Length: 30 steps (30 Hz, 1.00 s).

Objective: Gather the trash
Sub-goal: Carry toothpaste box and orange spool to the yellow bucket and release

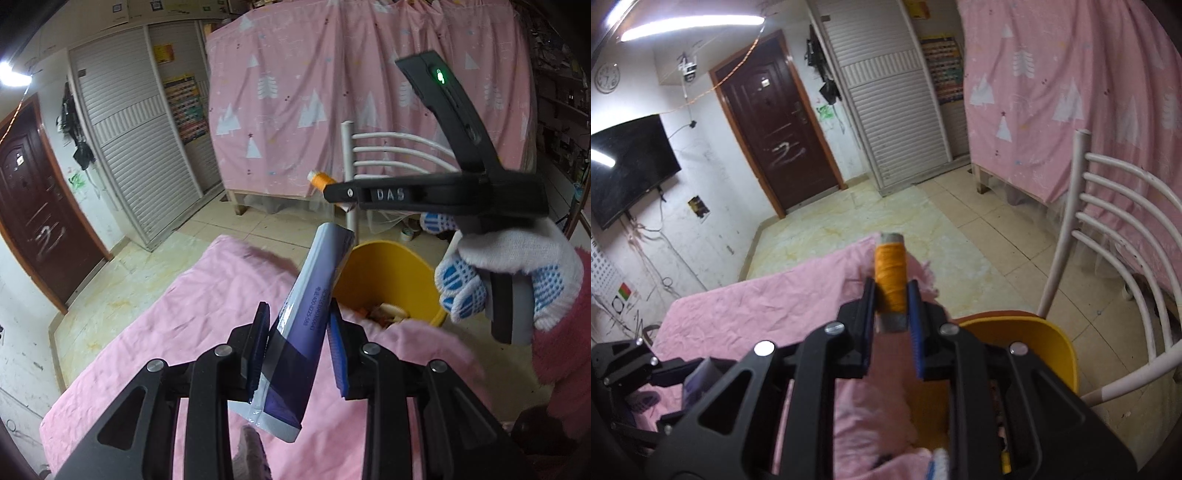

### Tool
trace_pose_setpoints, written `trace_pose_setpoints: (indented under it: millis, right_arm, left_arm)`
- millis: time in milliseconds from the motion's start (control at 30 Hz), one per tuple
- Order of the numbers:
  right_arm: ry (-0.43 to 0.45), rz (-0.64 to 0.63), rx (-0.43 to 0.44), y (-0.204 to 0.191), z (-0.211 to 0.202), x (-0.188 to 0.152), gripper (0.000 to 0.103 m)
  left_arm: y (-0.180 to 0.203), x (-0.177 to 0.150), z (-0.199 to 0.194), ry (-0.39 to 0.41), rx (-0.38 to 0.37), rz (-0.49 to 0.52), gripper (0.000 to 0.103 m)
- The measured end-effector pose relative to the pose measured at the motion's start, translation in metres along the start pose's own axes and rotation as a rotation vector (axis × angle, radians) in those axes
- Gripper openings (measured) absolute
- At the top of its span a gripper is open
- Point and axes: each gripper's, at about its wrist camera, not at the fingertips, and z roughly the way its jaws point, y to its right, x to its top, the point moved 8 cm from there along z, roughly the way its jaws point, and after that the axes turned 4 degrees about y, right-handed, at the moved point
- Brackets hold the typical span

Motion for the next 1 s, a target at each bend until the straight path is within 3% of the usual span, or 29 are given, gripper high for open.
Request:
trace_pose_setpoints:
  millis: [167, 600, 667, 733, 767, 1000]
  right_arm:
    - [-0.010, 0.045, -0.052, 0.046, 0.001, -0.011, 0.016]
    - [-0.054, 0.120, -0.143, 0.116, 0.010, -0.041, 0.017]
    - [-0.060, 0.134, -0.150, 0.123, 0.011, -0.044, 0.018]
    - [-0.063, 0.151, -0.150, 0.129, 0.012, -0.049, 0.043]
    - [-0.063, 0.154, -0.150, 0.129, 0.012, -0.050, 0.049]
    - [-0.055, 0.159, -0.139, 0.123, 0.010, -0.053, 0.058]
  left_arm:
    - [0.020, 0.026, 0.027, 0.018, -0.023, -0.036, 0.021]
    - [0.059, 0.067, 0.084, 0.070, -0.138, -0.186, 0.022]
    - [0.061, 0.071, 0.091, 0.072, -0.142, -0.202, 0.028]
    - [0.063, 0.072, 0.094, 0.068, -0.143, -0.215, 0.064]
    - [0.062, 0.072, 0.096, 0.072, -0.130, -0.216, 0.069]
    - [0.052, 0.064, 0.096, 0.066, -0.097, -0.242, 0.071]
